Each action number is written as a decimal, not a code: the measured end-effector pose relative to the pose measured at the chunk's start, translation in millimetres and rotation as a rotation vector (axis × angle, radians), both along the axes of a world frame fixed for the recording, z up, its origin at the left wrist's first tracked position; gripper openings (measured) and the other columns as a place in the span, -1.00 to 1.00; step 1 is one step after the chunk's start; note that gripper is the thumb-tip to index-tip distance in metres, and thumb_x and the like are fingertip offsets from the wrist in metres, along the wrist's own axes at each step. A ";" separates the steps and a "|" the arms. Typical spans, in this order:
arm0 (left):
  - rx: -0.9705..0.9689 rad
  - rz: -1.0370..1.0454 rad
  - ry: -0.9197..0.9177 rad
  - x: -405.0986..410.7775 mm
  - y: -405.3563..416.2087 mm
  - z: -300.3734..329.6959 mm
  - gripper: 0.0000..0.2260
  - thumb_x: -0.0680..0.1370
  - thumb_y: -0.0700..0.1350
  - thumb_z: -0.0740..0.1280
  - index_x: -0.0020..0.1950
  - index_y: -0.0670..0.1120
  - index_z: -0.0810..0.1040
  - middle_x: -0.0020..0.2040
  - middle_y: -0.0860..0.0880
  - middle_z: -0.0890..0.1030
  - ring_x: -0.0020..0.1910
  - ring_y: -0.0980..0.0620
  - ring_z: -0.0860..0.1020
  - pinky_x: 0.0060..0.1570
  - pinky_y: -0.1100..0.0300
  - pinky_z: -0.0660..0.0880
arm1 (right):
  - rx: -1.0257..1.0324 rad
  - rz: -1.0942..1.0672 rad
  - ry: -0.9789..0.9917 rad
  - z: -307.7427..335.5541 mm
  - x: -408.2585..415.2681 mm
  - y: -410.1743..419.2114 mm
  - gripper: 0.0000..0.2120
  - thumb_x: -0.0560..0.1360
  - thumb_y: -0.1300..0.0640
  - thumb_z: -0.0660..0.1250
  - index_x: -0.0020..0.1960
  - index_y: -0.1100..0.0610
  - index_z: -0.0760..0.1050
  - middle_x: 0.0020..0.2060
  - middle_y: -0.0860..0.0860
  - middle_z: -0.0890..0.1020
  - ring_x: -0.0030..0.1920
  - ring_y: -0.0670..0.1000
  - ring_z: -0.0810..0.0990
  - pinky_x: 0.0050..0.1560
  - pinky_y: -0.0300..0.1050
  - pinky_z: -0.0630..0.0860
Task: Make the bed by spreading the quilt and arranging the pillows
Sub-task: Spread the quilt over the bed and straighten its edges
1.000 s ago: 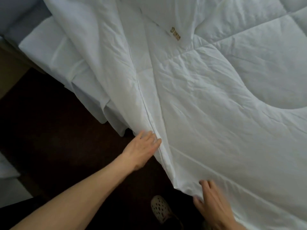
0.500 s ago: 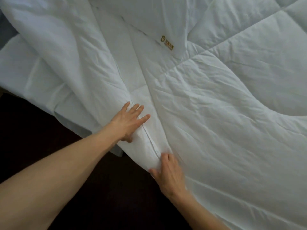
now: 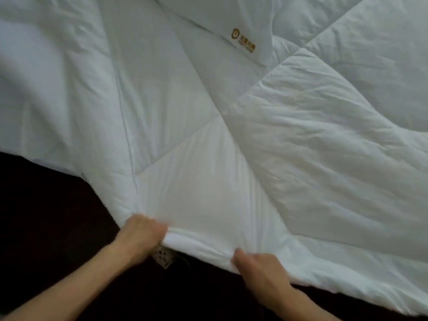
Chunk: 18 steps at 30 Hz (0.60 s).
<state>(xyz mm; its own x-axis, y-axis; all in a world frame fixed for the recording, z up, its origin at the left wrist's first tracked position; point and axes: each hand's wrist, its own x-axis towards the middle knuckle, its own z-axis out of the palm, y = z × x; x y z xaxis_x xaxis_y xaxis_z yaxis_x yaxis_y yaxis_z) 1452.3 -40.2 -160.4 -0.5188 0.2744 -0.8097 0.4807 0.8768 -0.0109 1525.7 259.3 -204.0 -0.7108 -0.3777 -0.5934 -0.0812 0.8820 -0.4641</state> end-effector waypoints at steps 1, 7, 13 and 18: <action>0.068 -0.001 0.044 25.0 -7.7 -4.7 -0.60 0.18 0.22 0.59 -0.25 -0.03 0.59 -0.35 -0.06 0.65 -0.41 -0.07 0.63 -0.46 0.23 0.48 | 0.057 -0.036 -0.147 0.3 23.3 -3.7 -0.80 0.42 0.05 0.25 0.02 0.01 0.33 -0.41 -0.05 0.62 -0.45 0.10 0.62 -0.54 -0.03 0.33; 0.234 -0.145 0.034 14.4 -43.7 -17.3 -0.53 0.39 0.31 0.40 0.04 -0.05 0.53 -0.07 -0.08 0.66 -0.09 -0.13 0.66 -0.06 0.11 0.49 | 0.240 0.052 0.174 -26.7 33.4 -43.9 -0.82 0.43 0.00 0.31 -0.12 -0.04 0.28 -0.39 -0.05 0.61 -0.44 0.06 0.63 -0.50 -0.08 0.22; 0.148 -0.410 0.165 -65.4 -109.7 -1.6 -0.26 0.38 0.36 0.38 0.34 -0.11 0.35 0.24 -0.14 0.52 0.30 -0.16 0.43 0.47 -0.17 0.05 | 0.224 -0.341 0.105 -20.3 -25.2 -123.7 -0.69 0.67 -0.13 0.09 -0.13 0.03 0.37 -0.10 0.08 0.62 -0.02 0.20 0.61 -0.18 0.00 0.31; -0.137 -0.672 0.229 -136.3 -132.9 -8.1 -0.22 0.43 0.21 0.42 0.53 -0.08 0.22 0.59 -0.21 0.09 0.59 -0.19 -0.04 0.49 -0.25 -0.23 | 0.015 -0.553 0.062 -26.9 -64.2 -218.6 -0.67 0.65 -0.11 0.12 -0.08 0.11 0.46 -0.05 0.12 0.60 0.03 0.20 0.57 -0.02 0.04 0.43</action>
<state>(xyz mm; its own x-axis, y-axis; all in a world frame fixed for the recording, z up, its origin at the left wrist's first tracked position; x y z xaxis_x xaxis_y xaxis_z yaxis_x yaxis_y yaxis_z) 1316.0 -173.1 -168.5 -0.4343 0.4977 -0.7508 0.8881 0.3761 -0.2645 1461.6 40.7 -230.9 -0.8347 0.0693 -0.5463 0.3684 0.8076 -0.4605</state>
